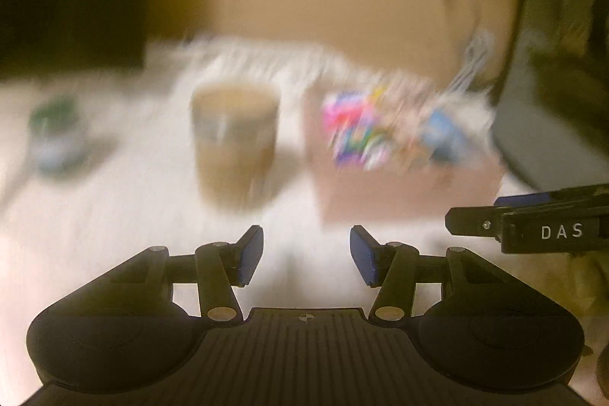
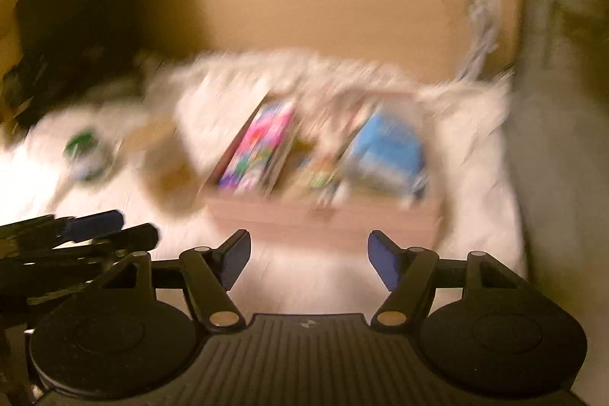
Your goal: Organize soft objects
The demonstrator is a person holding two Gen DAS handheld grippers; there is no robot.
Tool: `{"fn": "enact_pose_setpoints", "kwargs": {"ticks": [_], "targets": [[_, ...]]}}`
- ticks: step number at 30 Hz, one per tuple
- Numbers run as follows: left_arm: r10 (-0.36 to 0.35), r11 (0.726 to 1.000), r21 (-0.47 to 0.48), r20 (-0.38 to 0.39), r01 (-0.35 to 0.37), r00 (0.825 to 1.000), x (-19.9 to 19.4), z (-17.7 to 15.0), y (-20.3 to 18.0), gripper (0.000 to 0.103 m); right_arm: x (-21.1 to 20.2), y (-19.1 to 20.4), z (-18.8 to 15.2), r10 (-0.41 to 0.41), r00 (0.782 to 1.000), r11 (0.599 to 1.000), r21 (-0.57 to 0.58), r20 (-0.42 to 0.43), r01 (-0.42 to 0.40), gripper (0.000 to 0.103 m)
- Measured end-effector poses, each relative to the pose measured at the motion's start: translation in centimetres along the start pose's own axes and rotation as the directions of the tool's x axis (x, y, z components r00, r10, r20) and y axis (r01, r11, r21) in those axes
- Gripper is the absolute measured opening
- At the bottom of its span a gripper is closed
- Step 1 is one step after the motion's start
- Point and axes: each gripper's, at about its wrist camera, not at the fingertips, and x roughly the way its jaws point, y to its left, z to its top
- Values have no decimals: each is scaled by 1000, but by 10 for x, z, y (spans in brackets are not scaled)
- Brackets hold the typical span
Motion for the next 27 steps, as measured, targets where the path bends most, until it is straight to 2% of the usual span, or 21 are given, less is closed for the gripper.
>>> {"fn": "enact_pose_setpoints", "kwargs": {"ticks": [3, 5, 6, 8, 10, 12, 13, 20, 27], "targets": [[50, 999, 5, -11, -50, 999, 12, -22, -9, 56, 22, 5, -18, 14, 998, 999, -29, -66, -16, 69], [71, 997, 3, -13, -71, 997, 18, -31, -13, 56, 35, 3, -27, 8, 997, 999, -32, -74, -10, 69], [76, 997, -2, -14, -76, 997, 19, -34, -13, 57, 41, 1, -31, 4, 997, 1000, -31, -78, -6, 72], [97, 995, 22, 9, -97, 995, 17, -39, -18, 54, 42, 1, -43, -6, 1000, 997, -75, -17, 5, 82], [110, 994, 25, 6, -111, 994, 18, -37, -19, 53, 40, 7, -54, -29, 1000, 989, -146, 7, 30, 83], [115, 993, 8, 1, -115, 993, 18, -36, -19, 53, 39, 5, -55, -65, 998, 990, -125, 2, 65, 100], [118, 993, -4, -1, -118, 993, 16, -39, -22, 53, 42, 2, -54, -77, 997, 992, -100, -9, 76, 103], [165, 986, -10, 3, -165, 986, 9, -48, -30, 50, 37, -2, -60, -113, 993, 991, -73, 12, 114, 103], [195, 980, -26, 3, -195, 981, 7, -50, -35, 50, 35, -8, -64, -71, 997, 991, -107, 40, 75, 103]]}}
